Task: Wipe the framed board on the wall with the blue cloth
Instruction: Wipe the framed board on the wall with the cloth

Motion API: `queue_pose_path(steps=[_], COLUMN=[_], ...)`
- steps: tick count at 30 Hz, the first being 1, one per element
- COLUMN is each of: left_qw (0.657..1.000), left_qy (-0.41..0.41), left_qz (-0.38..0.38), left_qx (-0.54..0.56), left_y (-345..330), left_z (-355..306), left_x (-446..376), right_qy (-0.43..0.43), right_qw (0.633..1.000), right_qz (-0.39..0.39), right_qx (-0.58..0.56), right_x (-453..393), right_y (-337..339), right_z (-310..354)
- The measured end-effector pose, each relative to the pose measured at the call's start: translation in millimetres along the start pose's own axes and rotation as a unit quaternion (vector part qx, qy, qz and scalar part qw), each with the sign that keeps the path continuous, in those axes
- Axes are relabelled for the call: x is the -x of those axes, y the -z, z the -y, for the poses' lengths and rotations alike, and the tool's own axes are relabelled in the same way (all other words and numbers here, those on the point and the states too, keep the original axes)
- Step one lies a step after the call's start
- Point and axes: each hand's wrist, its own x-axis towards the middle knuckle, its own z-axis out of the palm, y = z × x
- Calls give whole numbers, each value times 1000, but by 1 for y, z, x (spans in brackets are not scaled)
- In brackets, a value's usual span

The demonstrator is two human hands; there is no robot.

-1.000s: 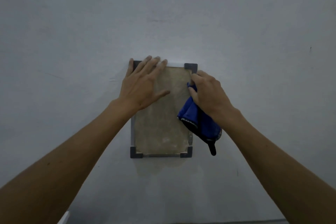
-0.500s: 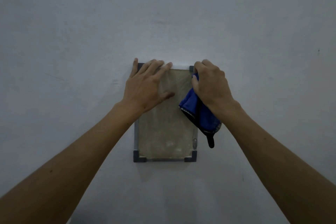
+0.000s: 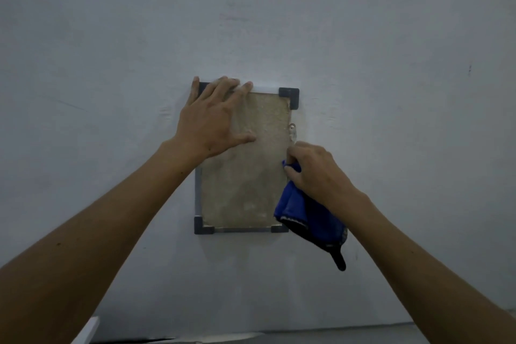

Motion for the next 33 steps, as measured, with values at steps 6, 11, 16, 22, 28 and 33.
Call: queue_pose_path(steps=[6, 11, 16, 22, 28, 33], left_qw=[1000, 999, 999, 999, 999, 998], left_qy=[-2, -5, -11, -15, -19, -23], left_qz=[18, 34, 45, 51, 48, 53], left_qx=[-2, 3, 4, 3, 6, 2], left_y=[5, 9, 10, 10, 11, 10], left_z=[0, 0, 2, 1, 2, 2], left_x=[-2, -2, -2, -2, -2, -1], right_qy=[-21, -22, -17, 25, 4, 24], right_qw=[996, 997, 997, 993, 998, 999], right_qz=[91, 70, -56, 116, 33, 36], right_qx=[-15, -32, -54, -1, -54, -19], right_x=[41, 26, 16, 86, 76, 76], right_y=[-29, -18, -7, -59, -50, -58], right_z=[0, -3, -3, 6, 7, 12])
